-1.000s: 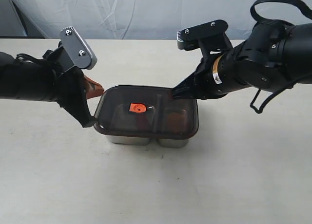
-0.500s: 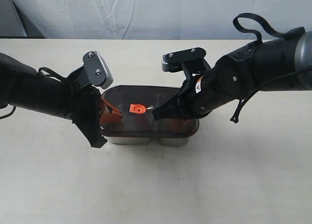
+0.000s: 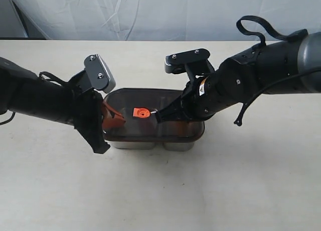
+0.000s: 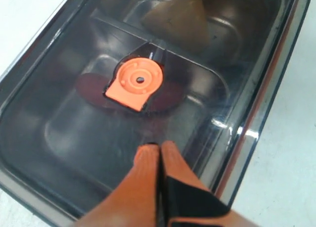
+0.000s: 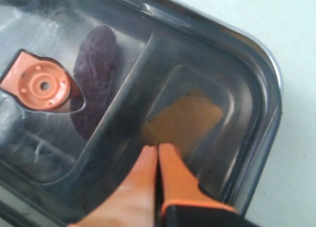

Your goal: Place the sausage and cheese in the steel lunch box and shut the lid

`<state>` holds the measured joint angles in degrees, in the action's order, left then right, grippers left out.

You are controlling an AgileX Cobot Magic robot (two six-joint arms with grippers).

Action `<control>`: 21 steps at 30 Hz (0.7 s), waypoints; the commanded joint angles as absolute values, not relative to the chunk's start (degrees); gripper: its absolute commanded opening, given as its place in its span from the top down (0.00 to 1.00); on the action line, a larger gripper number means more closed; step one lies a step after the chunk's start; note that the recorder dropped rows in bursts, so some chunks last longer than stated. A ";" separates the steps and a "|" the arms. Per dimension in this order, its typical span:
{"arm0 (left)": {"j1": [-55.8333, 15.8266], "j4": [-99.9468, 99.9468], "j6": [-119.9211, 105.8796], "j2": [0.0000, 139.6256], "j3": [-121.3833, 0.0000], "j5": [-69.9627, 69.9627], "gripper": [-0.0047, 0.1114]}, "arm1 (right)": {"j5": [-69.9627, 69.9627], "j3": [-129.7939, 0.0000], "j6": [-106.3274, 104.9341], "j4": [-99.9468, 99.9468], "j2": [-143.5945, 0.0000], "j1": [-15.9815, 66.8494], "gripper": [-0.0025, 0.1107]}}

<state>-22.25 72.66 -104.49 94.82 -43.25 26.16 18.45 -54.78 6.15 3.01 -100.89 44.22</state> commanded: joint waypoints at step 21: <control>-22.54 74.42 -103.90 86.52 -40.99 28.58 0.96 | 26.66 -54.06 5.78 2.22 -95.46 44.44 0.98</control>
<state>-22.25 74.57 -104.18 86.00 -41.21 28.14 24.94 -54.31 6.02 2.14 -95.97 44.22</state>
